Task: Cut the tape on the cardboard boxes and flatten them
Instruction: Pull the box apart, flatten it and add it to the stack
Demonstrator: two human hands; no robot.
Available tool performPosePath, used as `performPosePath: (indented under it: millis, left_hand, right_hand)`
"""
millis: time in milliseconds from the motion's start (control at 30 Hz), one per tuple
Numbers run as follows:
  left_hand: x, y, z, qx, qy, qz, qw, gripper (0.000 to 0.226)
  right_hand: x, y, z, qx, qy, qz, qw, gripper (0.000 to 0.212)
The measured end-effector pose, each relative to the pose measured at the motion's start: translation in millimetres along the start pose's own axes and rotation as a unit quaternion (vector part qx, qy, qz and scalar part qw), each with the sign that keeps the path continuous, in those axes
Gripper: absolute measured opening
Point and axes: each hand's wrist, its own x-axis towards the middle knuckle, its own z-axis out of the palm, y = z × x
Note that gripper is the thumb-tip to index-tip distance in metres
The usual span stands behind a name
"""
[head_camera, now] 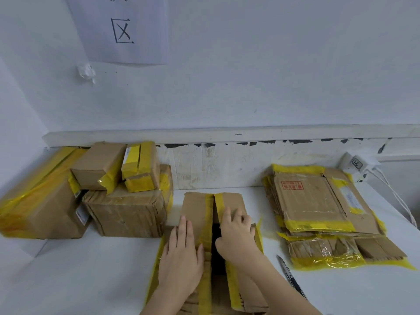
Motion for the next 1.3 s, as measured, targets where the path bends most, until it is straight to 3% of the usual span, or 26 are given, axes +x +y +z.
performPosePath:
  millis: [100,200,300,400,500,567,767,833,867,967,1033,1100,1133,1233,1300]
  left_hand:
    - [1.2,-0.4,-2.1,-0.006,-0.013,-0.02,1.0,0.074]
    - [3.3,0.7,-5.6,-0.001,-0.055,-0.036,0.998,0.098]
    - [7.0,9.2,-10.8,0.017,-0.104,-0.054,0.993,0.114]
    - [10.3,17.6,-16.6,0.031,-0.117,-0.059,0.991,0.109]
    - [9.1,18.2,-17.4,0.001,-0.116,-0.059,0.991,0.102]
    - [9.4,18.1,-17.2,-0.033,-0.111,-0.058,0.992,0.099]
    - [13.9,3.0,-34.2,-0.229,-0.109,-0.03,0.967,0.092]
    - [12.7,-4.7,-47.1,-0.348,-0.12,-0.033,0.929,0.087]
    - [11.8,-9.7,-52.3,-0.424,-0.138,-0.048,0.894,0.083]
    - [8.8,-36.5,-61.6,-0.635,-0.177,-0.135,0.74,0.043]
    - [9.8,-64.3,-53.6,-0.701,-0.162,-0.235,0.654,0.03]
    - [9.2,-88.3,-41.5,-0.721,-0.131,-0.297,0.612,0.032]
    - [6.9,-94.9,-35.9,-0.711,-0.12,-0.312,0.619,0.029]
    - [-6.1,-100.4,-16.0,-0.595,-0.138,-0.289,0.738,0.032]
    - [-13.3,-98.9,-8.0,-0.516,-0.12,-0.241,0.813,0.056]
  right_hand:
    - [3.0,13.9,-17.6,0.156,0.024,-0.037,0.987,0.061]
    - [1.4,43.5,-38.4,0.356,0.029,-0.048,0.933,0.055]
    - [-2.0,68.1,-39.6,0.432,-0.005,-0.065,0.9,0.053]
    - [-2.1,95.1,-35.8,0.516,-0.021,-0.023,0.856,0.046]
    - [-3.5,117.8,-17.0,0.463,0.037,0.043,0.885,0.044]
    - [-5.7,121.9,-1.3,0.435,0.024,0.075,0.897,0.05]
    - [2.5,124.7,-3.7,0.426,0.036,0.065,0.902,0.059]
    - [4.1,126.2,-4.3,0.41,0.036,0.068,0.909,0.058]
    - [4.9,127.1,-4.2,0.404,0.036,0.069,0.911,0.056]
    - [7.6,128.8,-3.2,0.406,0.034,0.066,0.911,0.052]
    - [8.4,129.2,-1.6,0.413,0.027,0.069,0.908,0.055]
    - [8.4,130.1,1.9,0.424,0.021,0.073,0.903,0.056]
    - [8.5,130.7,4.1,0.424,0.019,0.076,0.902,0.056]
    - [9.7,131.3,8.5,0.438,0.014,0.089,0.894,0.057]
    - [10.4,130.2,8.1,0.436,0.007,0.092,0.895,0.061]
